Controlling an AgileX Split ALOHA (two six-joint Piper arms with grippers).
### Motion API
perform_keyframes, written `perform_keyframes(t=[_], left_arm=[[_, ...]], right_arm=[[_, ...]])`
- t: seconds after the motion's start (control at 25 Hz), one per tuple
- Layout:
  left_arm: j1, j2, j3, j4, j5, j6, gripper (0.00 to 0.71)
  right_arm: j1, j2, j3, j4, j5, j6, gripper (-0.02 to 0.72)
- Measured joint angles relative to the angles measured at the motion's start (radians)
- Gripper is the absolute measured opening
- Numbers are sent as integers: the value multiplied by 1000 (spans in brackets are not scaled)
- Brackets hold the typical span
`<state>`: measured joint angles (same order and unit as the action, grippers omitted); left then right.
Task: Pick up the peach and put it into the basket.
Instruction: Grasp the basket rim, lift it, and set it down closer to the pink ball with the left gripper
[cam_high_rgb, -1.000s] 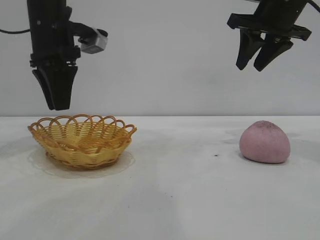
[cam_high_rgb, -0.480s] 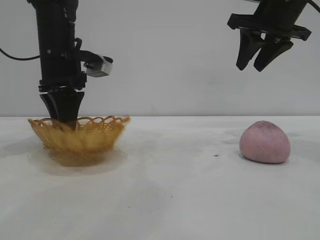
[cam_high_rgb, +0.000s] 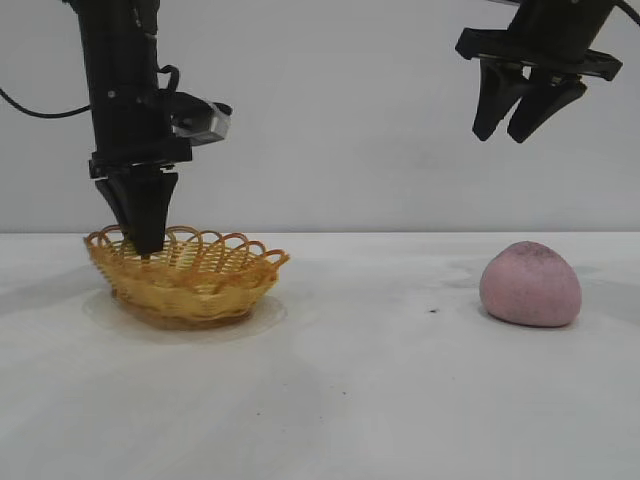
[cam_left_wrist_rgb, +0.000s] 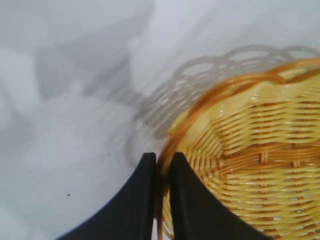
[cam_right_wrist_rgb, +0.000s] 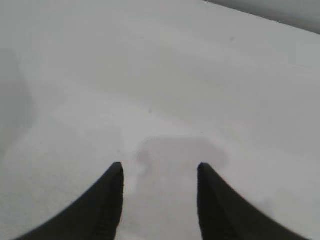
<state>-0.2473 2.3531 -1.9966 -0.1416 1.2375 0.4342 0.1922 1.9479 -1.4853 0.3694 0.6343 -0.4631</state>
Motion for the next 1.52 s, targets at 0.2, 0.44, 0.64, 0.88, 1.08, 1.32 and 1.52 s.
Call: perform_keyframes(t=[0.2,0.44,0.64,0.88,1.08,1.32,1.52], left_arm=[[0,-76,0,-76,-8,-247,0],[-4,-153,39,-240,-12,-351,0],[-9,-210,201,-270,-13,-361,0],[-9,-252,408,-466,-90,-331,0],[-9,-254,520,-577,-240,-256,0],[-12,-254,537,-582,-319,-257,0],[-49,-252,537,-582,-346,-291,0]], right_arm=[[0,0,0,0,2,-2,328],[0,0,0,0,2,-2,328],[0,0,0,0,2,-2,328],[0,0,0,2,0,-2,328],[0,0,0,6,0,-2,328],[0,0,0,6,0,-2,328],[0,0,0,6,0,-2,328]])
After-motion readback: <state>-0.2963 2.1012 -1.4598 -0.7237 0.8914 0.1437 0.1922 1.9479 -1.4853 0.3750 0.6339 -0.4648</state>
